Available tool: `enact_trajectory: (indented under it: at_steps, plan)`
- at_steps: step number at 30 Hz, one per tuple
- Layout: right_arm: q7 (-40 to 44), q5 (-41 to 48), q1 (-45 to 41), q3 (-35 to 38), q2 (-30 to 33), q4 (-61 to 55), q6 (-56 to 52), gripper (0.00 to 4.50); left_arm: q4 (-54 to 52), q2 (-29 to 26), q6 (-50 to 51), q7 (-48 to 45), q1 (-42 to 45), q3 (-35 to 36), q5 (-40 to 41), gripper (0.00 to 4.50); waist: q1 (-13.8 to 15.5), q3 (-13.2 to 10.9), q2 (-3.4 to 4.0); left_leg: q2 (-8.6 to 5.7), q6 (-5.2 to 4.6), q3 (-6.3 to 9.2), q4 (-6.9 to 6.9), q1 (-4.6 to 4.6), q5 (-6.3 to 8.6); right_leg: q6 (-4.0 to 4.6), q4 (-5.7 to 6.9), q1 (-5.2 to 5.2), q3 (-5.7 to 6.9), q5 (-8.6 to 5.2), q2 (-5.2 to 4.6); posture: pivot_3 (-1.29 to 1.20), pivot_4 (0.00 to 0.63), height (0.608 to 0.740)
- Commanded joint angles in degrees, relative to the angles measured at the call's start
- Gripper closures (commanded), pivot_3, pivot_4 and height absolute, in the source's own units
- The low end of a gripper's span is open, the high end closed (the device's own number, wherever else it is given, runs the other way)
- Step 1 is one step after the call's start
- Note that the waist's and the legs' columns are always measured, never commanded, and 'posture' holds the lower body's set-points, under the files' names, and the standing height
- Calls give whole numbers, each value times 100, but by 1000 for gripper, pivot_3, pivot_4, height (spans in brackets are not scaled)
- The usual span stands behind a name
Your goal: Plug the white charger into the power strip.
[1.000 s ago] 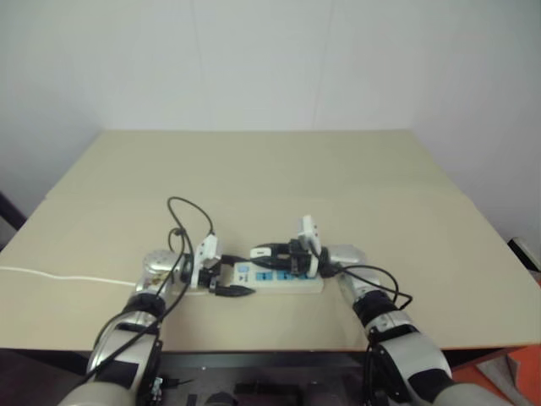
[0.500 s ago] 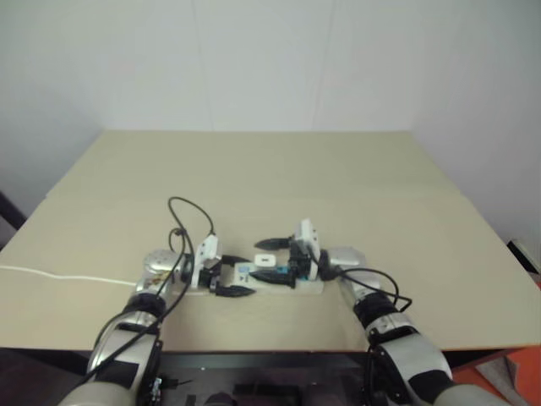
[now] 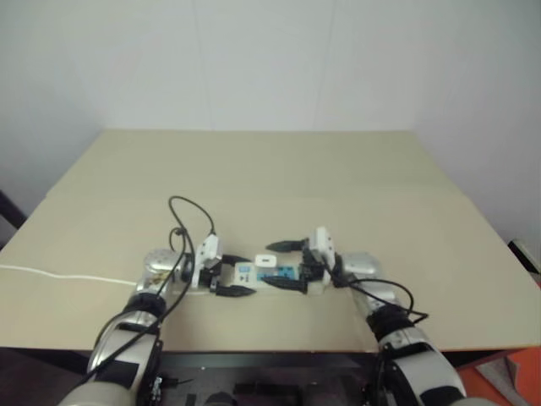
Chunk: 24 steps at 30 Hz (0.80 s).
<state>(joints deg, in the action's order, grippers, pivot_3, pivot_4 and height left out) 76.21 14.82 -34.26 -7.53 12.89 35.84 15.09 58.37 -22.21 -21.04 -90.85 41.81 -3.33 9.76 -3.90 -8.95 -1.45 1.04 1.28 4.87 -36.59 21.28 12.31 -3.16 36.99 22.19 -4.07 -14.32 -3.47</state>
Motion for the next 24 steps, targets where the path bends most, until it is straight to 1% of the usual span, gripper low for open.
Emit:
enact_trajectory:
  at_steps: [1, 6, 17, 24]
  plan:
    - [78, -72, 243, -113, 207, -321, -275, 48, -89, -70, 20, -165, 13, -48, 12, 1208, 1, -1, 0, 0, 0, 0, 0, 0, 0, 0, 0, 0, 0, 0, 0, 0, 150, 740]
    - [-350, -240, 158, -91, 220, -352, -153, 48, -83, -54, 20, -165, 11, -53, 13, 1208, 3, -8, 0, 0, 0, 0, 0, 5, 0, 0, 0, 6, 0, -1, 0, 0, 150, 740]
    - [-392, -28, 4, -93, 134, -604, -411, 48, -95, -75, 36, -165, -13, -63, 19, 1208, 3, -39, 3, 0, 0, 0, 0, 8, 0, 0, -2, 8, 0, 0, 0, 0, 150, 740]
    - [-432, 59, -37, -35, 164, -928, -565, 48, -125, -82, 56, -165, -33, -68, 37, 1208, 7, -52, 5, 0, 0, 0, 0, 38, 0, 1, -1, 36, 1, 0, 0, 0, 150, 740]
